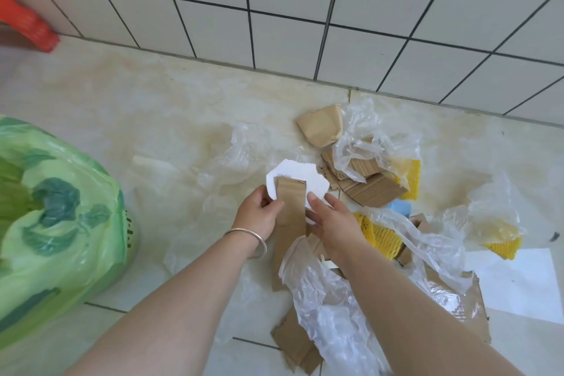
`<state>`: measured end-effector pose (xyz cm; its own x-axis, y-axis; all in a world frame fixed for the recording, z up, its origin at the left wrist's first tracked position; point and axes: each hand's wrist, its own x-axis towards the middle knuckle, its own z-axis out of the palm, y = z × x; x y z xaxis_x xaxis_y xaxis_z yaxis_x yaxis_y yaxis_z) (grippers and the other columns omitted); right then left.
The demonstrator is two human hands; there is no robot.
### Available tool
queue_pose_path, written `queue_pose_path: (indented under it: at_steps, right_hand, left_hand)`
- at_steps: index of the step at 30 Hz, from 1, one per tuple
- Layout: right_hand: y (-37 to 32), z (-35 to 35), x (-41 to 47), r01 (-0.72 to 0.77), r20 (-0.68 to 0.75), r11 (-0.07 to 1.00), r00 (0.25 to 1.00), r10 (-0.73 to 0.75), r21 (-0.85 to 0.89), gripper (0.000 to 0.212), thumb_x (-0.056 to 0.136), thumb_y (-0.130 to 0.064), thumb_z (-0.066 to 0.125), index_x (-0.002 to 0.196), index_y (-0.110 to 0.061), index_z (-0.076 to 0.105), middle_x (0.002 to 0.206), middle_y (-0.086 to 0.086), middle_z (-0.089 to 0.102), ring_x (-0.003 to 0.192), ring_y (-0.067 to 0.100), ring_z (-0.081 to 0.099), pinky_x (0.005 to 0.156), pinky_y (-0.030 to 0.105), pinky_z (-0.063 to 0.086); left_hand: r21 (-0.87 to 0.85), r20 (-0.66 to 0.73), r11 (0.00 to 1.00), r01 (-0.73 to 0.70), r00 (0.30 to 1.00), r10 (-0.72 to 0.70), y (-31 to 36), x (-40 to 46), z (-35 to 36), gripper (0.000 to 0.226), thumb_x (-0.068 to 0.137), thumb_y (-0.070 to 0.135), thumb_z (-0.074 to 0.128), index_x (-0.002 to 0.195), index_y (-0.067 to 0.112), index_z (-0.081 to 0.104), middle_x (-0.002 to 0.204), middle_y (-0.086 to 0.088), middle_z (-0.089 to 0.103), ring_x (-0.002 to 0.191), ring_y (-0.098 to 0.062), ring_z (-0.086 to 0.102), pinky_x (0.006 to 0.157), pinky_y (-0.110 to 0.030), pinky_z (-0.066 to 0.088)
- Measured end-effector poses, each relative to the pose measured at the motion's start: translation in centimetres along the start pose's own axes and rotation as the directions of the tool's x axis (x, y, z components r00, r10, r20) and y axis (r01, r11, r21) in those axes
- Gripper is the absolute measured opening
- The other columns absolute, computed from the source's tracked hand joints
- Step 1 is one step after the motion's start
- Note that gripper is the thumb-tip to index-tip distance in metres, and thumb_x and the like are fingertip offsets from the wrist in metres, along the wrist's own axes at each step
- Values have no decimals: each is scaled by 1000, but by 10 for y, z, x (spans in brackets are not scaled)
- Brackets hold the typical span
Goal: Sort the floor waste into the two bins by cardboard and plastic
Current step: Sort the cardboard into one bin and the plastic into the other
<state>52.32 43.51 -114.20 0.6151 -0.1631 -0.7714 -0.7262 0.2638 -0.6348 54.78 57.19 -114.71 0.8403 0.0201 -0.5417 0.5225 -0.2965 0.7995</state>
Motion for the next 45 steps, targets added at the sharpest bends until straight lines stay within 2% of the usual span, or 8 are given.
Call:
queue_pose_path:
  at_steps: [6,9,15,18,23,29,36,45]
  right_hand:
    - [3,12,3,-19,26,976,1000,13,219,25,86,-2,62,110,-4,59,88,11,69,64,16,69,53,27,57]
    - [6,5,7,7,-132,979,991,20,204,23,87,-12,64,110,-6,61,88,9,69,70,20,69,71,37,59]
    - [0,-24,4,85,-421,996,904,-68,21,28,90,-25,61,113,-11,58,92,3,60,89,23,57,85,33,46]
    - [1,-33,4,97,-468,995,880,-87,-2,32,90,-27,59,117,-11,56,98,3,57,93,22,55,85,32,43]
    - [9,-36,5,101,-461,995,882,-97,-16,31,89,-28,60,117,-13,59,99,4,63,96,24,60,92,39,49]
    - [14,-33,2,84,-454,996,888,-81,-13,16,87,-29,63,100,-19,59,85,-2,62,95,27,62,93,48,50]
    - [11,-30,-14,67,-437,998,897,-66,-14,8,88,-28,63,88,-23,56,84,-1,62,93,29,62,91,47,50]
    - [-14,-22,-47,118,-307,993,945,-111,4,6,90,-29,60,86,-32,55,89,-5,63,94,26,63,91,46,51]
  left_hand:
    - [127,175,992,8,984,-30,-7,0,9,22,81,21,64,62,24,53,66,1,56,70,-20,54,76,-36,48]
    - [230,162,972,-49,987,11,-2,-1,15,8,83,28,66,78,22,65,80,3,65,78,-15,60,75,-23,45]
    - [397,-268,917,-27,953,144,-14,20,5,50,71,37,76,110,13,56,117,-8,52,110,-27,51,91,-36,44]
    - [531,-304,838,123,951,53,-17,24,10,69,67,45,76,125,19,49,132,-6,40,124,-28,37,95,-37,40]
    - [644,-291,730,230,956,-45,-18,23,20,58,67,52,73,118,29,56,140,1,27,128,-28,26,99,-37,38]
    - [647,-238,730,221,968,-81,-14,22,21,44,77,45,67,116,28,58,137,0,27,118,-29,42,93,-37,44]
    - [620,-128,779,96,992,-20,-10,11,23,22,87,28,57,106,17,56,104,-8,66,100,-31,60,79,-35,49]
    - [502,-229,864,-40,957,177,28,-18,3,9,89,25,52,89,17,49,96,-3,62,90,-28,58,66,-30,39]
